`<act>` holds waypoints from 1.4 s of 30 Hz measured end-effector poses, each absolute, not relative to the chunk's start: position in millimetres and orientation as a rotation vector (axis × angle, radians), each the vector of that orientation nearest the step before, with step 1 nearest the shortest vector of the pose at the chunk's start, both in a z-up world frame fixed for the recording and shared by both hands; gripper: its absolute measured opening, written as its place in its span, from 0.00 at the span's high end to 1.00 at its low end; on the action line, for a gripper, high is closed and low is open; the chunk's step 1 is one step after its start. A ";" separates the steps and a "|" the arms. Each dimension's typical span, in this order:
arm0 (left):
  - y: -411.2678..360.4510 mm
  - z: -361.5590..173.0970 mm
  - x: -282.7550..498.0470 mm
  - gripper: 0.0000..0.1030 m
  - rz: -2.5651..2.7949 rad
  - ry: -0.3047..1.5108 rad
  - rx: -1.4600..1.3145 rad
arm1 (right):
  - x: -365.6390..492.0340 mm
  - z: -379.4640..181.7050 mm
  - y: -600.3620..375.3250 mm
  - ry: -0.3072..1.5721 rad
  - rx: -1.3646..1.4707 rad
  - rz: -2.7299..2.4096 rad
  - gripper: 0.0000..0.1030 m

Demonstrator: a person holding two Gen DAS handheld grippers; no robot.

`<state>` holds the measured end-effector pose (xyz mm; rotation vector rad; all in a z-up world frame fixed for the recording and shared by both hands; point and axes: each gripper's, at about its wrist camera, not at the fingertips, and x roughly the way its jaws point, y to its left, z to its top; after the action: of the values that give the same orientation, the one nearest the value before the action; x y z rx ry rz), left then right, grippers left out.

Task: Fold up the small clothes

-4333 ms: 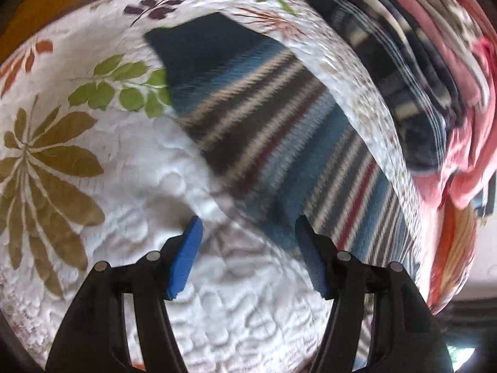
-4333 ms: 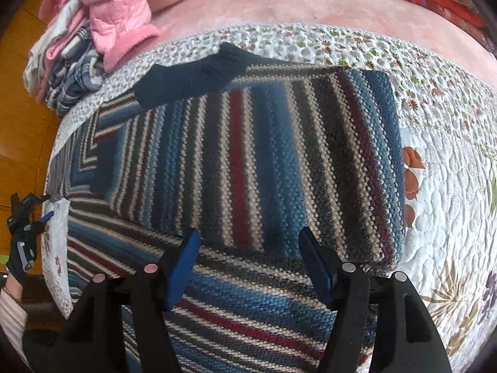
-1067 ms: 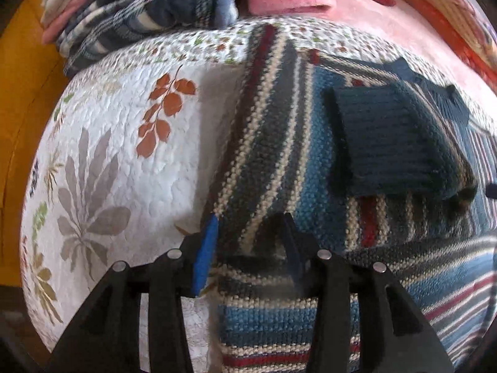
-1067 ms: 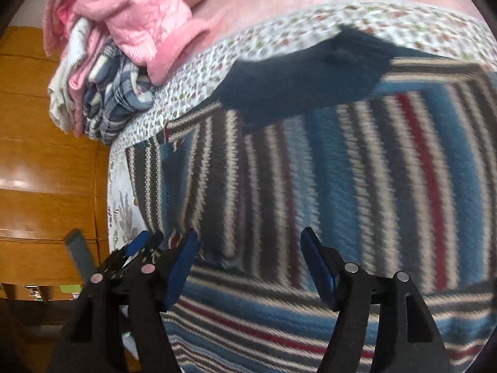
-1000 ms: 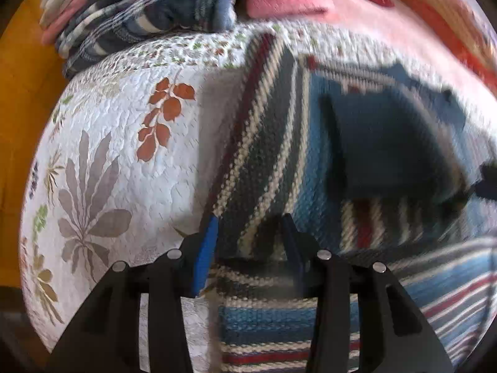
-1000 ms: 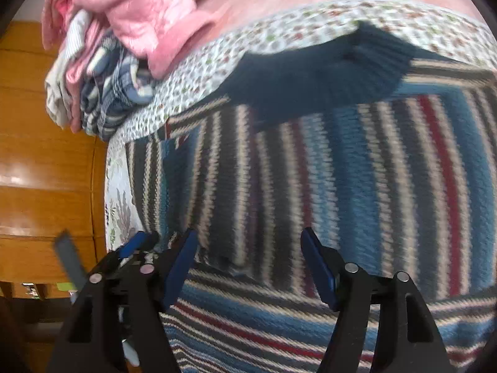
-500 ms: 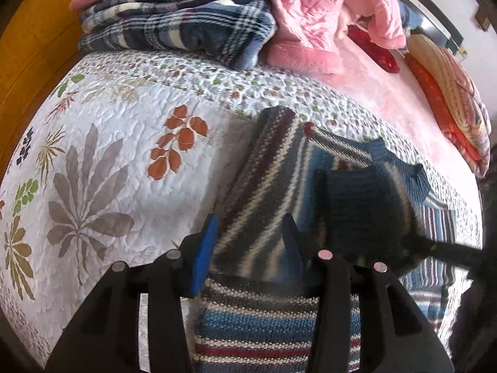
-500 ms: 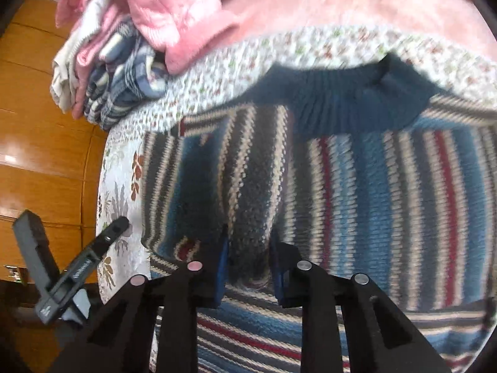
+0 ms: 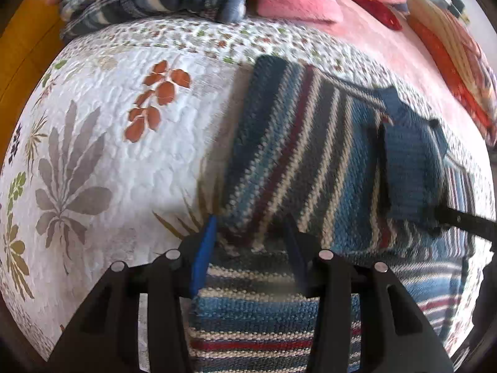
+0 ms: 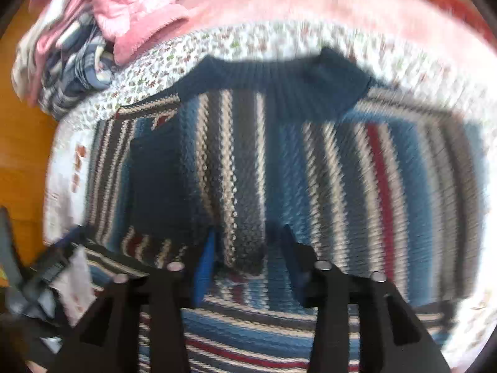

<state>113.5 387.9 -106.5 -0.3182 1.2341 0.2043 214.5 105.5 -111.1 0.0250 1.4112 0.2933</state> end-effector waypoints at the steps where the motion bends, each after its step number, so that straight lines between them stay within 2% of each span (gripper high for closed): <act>1: 391.4 -100.7 113.0 0.57 0.213 1.214 -0.330 | 212.8 -102.3 107.8 1.381 -0.025 0.279 0.53; 4: 397.0 -88.5 111.7 0.53 0.244 1.172 -0.340 | 205.9 -75.6 127.0 1.313 -0.104 0.310 0.52; 8: 398.4 -81.7 113.8 0.53 0.259 1.156 -0.310 | 198.1 -74.4 166.0 1.351 -0.093 0.433 0.50; 11: 404.6 -79.6 111.5 0.52 0.283 1.147 -0.295 | 194.1 -92.1 201.8 1.379 -0.166 0.440 0.44; 13: 411.5 -78.9 110.3 0.51 0.304 1.143 -0.302 | 192.9 -105.9 217.1 1.387 -0.227 0.413 0.33; 16: 417.9 -81.0 109.8 0.51 0.323 1.146 -0.321 | 194.3 -129.1 230.3 1.411 -0.308 0.352 0.31; 17: 418.2 -81.7 109.3 0.51 0.323 1.149 -0.323 | 194.6 -135.9 232.2 1.412 -0.341 0.327 0.32; 19: 417.1 -83.6 109.8 0.51 0.317 1.155 -0.320 | 195.1 -139.6 232.7 1.397 -0.374 0.301 0.46; 20: 415.8 -83.9 110.0 0.51 0.315 1.156 -0.315 | 196.0 -138.6 230.5 1.394 -0.375 0.293 0.48; 22: 412.1 -83.7 110.8 0.50 0.306 1.155 -0.301 | 198.3 -134.9 224.1 1.389 -0.363 0.288 0.76; 24: 407.7 -84.4 111.5 0.50 0.294 1.156 -0.288 | 202.0 -128.1 209.5 1.390 -0.320 0.301 0.85; 34: 380.1 -91.9 112.5 0.50 0.208 1.158 -0.249 | 209.3 -64.8 85.1 1.328 0.148 0.334 0.87; 42: 361.1 -97.8 113.5 0.50 0.167 1.152 -0.196 | 212.0 -72.0 -13.3 1.332 0.266 0.225 0.87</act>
<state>113.5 361.1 -97.8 -0.1960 1.1517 0.1666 212.0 -13.3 -72.0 0.2655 1.3316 0.2255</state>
